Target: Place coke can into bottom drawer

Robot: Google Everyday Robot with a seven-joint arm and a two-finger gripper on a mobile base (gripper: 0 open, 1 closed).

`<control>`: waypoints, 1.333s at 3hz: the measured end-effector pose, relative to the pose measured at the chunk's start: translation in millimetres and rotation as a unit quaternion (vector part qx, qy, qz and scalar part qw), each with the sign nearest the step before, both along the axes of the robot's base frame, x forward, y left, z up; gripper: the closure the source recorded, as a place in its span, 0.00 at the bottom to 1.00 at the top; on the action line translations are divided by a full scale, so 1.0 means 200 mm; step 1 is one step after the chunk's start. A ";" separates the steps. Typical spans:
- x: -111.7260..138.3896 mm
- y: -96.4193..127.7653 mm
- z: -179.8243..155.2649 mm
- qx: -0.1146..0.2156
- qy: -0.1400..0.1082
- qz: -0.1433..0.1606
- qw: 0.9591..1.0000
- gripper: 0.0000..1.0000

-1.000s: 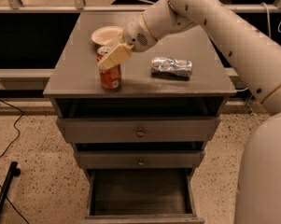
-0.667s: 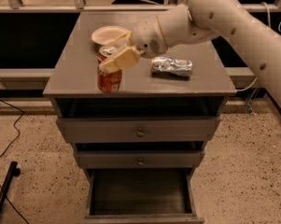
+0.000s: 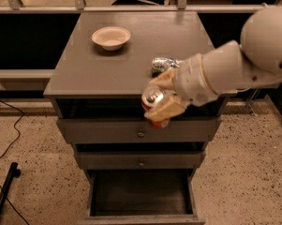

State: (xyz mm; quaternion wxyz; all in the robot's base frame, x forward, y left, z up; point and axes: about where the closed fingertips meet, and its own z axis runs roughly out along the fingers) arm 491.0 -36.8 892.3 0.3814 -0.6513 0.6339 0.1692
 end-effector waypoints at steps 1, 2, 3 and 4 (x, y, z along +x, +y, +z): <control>-0.12 -0.18 -0.38 -0.040 0.016 -0.024 0.999 1.00; -0.17 -0.17 -0.46 -0.046 0.030 -0.020 0.998 1.00; -0.17 -0.16 -0.45 -0.046 0.029 -0.021 0.998 1.00; -0.20 -0.06 -0.66 0.021 0.068 0.023 0.997 1.00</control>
Offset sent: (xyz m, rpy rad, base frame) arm -0.0191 -0.0298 -0.0630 -0.0673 0.0235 -0.0420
